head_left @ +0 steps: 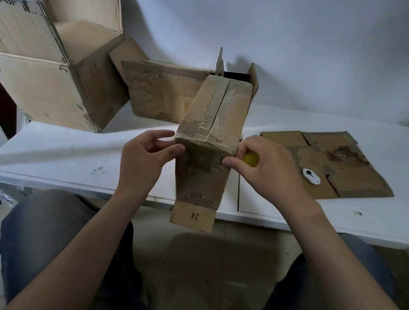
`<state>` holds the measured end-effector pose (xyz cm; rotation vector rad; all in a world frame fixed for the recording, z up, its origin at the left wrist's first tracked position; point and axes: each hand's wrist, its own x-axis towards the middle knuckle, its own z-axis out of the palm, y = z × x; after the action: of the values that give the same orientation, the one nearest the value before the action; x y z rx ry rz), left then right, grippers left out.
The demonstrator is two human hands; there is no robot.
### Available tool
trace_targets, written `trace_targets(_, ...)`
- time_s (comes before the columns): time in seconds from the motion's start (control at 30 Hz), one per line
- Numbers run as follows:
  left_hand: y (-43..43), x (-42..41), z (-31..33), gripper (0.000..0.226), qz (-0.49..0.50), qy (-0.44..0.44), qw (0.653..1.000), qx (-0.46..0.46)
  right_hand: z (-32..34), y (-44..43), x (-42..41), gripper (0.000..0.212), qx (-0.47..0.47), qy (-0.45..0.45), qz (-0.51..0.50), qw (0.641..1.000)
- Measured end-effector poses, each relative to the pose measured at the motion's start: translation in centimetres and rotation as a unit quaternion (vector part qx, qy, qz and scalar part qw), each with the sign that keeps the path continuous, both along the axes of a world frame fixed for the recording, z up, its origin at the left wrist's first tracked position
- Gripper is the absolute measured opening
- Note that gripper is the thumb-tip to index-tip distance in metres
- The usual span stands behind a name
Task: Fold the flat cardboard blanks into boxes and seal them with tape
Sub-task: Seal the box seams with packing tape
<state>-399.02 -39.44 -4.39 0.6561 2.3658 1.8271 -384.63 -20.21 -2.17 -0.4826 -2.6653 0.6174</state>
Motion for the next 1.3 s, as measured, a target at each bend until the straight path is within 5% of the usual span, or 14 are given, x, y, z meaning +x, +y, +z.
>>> trace_targets(0.27, 0.7, 2.9, -1.3, 0.004, 0.115, 0.058, 0.99, 0.05, 0.1, -0.4, -0.4, 0.03, 0.039, -0.014, -0.003, 0.999)
trace_targets(0.43, 1.0, 4.2, -1.5, 0.031, 0.136, 0.063, 0.988, 0.038, 0.9, -1.5, -0.4, 0.023, 0.047, -0.02, 0.048, 0.998)
trace_targets(0.67, 1.5, 3.4, -0.2, 0.117, 0.088, 0.048, 0.99, -0.102, -0.5, -2.1, -1.4, 0.059, -0.065, 0.005, 0.158, 0.985)
trace_targets(0.87, 2.5, 3.2, -0.9, 0.115, 0.126, 0.068, 0.986, -0.088, -1.4, -1.0, -0.6, 0.066, -0.113, 0.008, 0.156, 0.981)
trace_targets(1.1, 3.7, 2.9, -0.6, 0.125, 0.138, 0.074, 0.979, -0.131, -1.9, -0.9, -0.5, 0.082, -0.062, -0.06, 0.149, 0.985)
trace_targets(1.3, 2.8, 3.3, 0.0, 0.115, 0.126, 0.107, 0.981, -0.097, 0.7, -0.4, 0.4, 0.066, -0.035, -0.008, 0.152, 0.988)
